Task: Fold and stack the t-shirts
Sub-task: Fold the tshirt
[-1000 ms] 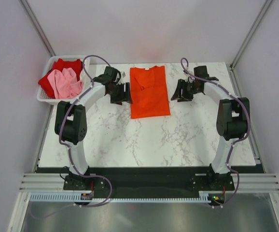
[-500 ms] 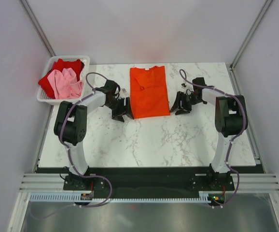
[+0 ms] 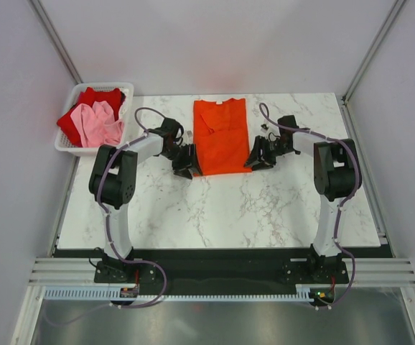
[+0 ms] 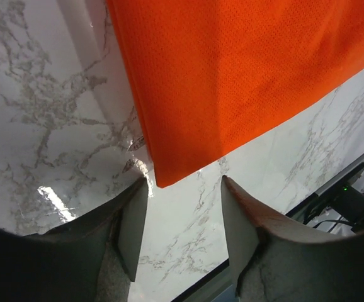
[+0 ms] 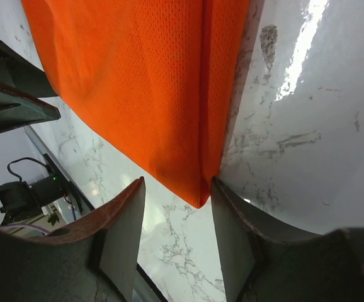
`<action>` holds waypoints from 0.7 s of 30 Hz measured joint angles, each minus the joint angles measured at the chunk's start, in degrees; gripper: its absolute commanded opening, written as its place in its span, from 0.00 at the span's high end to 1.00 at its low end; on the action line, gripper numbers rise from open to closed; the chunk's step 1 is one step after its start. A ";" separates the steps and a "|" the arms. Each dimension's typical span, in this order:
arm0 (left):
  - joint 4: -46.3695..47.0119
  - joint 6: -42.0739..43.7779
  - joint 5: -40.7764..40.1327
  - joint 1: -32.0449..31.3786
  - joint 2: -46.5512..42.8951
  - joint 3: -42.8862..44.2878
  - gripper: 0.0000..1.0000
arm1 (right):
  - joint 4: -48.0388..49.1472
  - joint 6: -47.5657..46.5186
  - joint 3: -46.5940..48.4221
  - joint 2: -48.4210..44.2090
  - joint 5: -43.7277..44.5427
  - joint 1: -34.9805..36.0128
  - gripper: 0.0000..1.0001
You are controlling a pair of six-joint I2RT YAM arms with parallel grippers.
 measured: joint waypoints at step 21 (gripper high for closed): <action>-0.37 0.35 0.04 -0.17 0.90 0.52 0.98 | 1.03 1.14 -4.57 -0.55 -0.63 0.07 1.00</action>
